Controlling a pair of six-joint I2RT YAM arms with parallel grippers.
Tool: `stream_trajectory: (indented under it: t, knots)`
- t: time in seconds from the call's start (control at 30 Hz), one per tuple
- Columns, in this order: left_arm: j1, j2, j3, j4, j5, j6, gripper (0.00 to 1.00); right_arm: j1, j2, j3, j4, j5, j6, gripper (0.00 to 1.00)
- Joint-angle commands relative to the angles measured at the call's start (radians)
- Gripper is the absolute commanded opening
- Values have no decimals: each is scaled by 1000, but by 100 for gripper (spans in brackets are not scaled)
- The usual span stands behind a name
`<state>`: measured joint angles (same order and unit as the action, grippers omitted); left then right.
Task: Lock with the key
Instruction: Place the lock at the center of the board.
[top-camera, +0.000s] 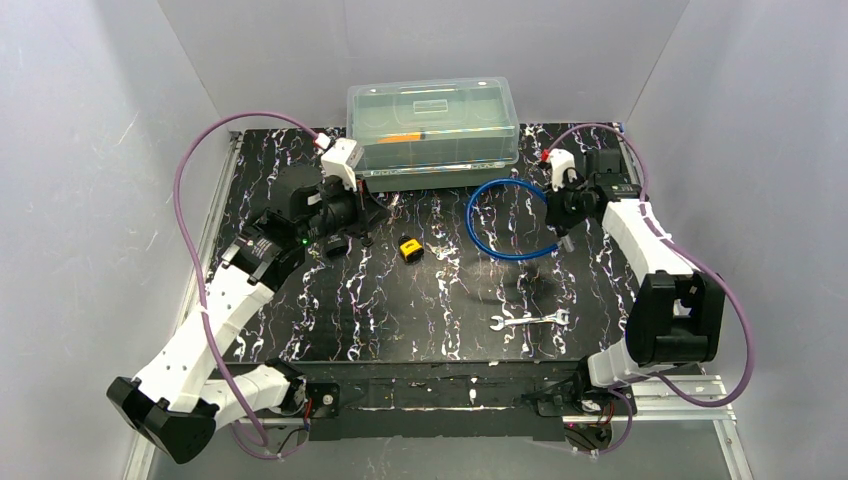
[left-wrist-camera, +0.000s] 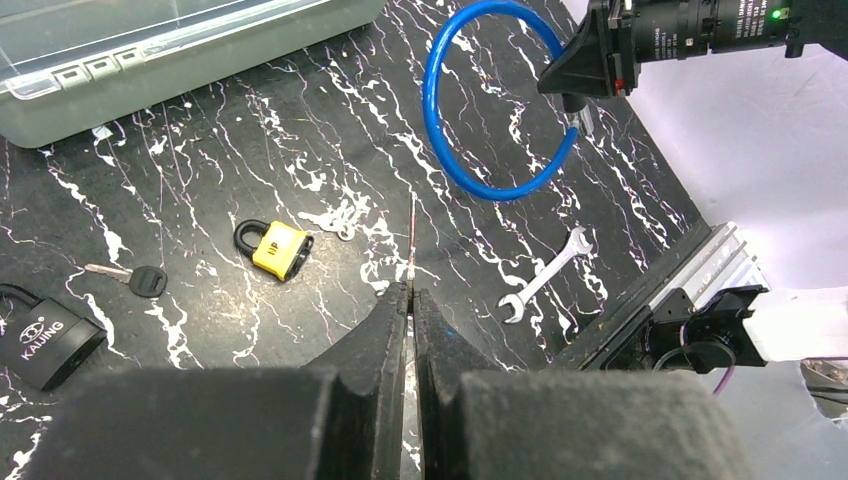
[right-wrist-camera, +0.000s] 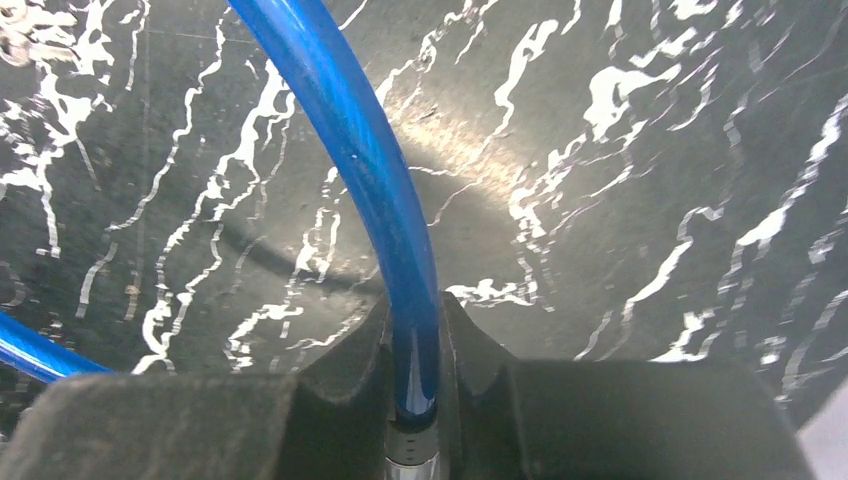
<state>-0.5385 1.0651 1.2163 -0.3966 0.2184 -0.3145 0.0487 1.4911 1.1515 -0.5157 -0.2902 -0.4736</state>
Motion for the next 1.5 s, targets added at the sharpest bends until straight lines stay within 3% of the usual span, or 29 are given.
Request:
stream_trajectory:
  t: [0.0,0.2,0.7,0.77,0.83,1.03,1.23,1.33,1.47]
  knots:
    - [6,13,13,6,3,5,0,16,37,0,-5,-32,222,1]
    - [6,37,10,23,11,-12,0,62,62,-73,83,5,313,1]
    - [6,104,-6,34,41,-23,0,63,241,-57,167,109,412,4]
    - [4,120,-9,44,52,-30,0,63,254,-52,176,107,443,13]
    - [2,145,-7,48,64,-37,0,63,268,-45,175,98,464,32]
    - [-36,233,32,55,72,-11,0,56,260,-30,139,83,466,58]
    - [-128,357,138,83,27,100,0,0,176,-21,94,8,466,74]
    - [-185,457,246,61,17,166,0,-54,113,-9,74,-51,466,96]
    - [-260,603,388,47,7,230,0,-181,34,-10,64,-128,489,98]
